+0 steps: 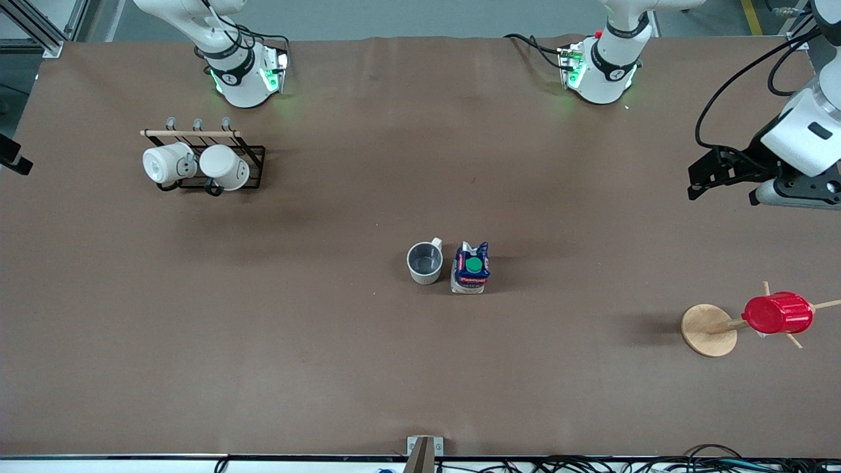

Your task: Place cup and milk on table

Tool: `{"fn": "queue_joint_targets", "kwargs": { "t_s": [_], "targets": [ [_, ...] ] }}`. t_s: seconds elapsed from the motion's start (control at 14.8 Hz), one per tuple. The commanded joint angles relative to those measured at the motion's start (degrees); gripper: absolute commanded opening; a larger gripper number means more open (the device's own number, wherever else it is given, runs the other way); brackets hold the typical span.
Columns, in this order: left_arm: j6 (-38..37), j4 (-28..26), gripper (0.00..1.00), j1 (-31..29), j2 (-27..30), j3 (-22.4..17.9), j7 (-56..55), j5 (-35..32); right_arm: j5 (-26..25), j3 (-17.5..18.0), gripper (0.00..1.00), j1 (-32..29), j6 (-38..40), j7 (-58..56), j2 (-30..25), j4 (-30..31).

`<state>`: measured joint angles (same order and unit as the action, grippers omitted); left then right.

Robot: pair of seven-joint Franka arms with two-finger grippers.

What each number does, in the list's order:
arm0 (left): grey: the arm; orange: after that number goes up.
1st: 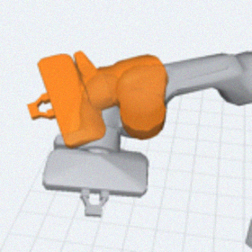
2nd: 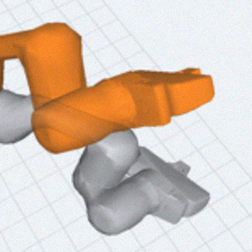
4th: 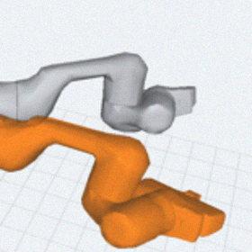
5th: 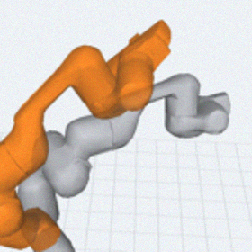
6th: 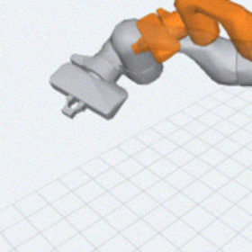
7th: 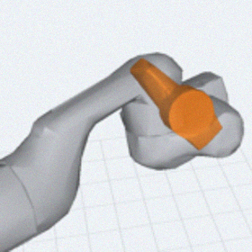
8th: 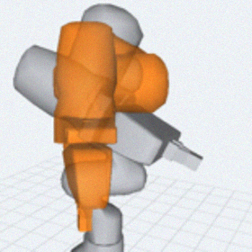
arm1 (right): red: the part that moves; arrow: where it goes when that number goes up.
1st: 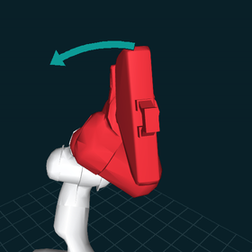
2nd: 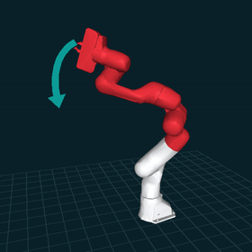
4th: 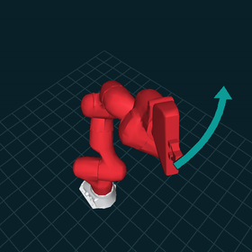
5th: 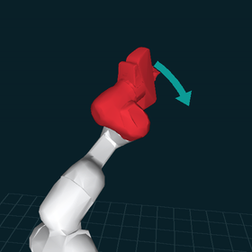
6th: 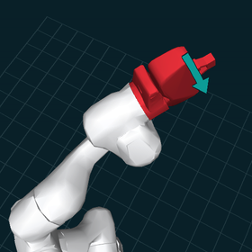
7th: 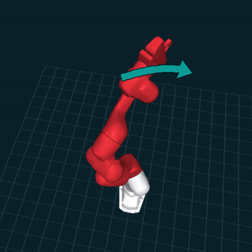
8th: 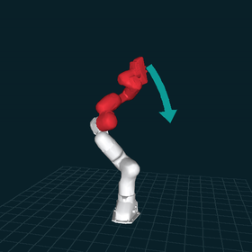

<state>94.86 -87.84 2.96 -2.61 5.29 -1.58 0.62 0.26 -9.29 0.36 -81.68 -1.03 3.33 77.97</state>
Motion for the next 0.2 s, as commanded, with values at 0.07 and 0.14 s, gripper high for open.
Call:
{"fn": "queue_joint_targets", "kwargs": {
  "t_s": [0.07, 0.14],
  "targets": [
    [-1.4, 0.7, 1.00, 0.9, 0.3, -0.3, -1.8, 0.8, -0.3, 0.4, 1.00, -0.6, -0.8, -0.9, -1.1, 1.6],
    [-1.3, 0.7, 1.00, 0.9, 0.2, 0.1, -1.8, 0.8, -0.3, 0.4, 1.00, -0.6, -0.8, -0.9, -1.1, 1.6]
  ]
}}
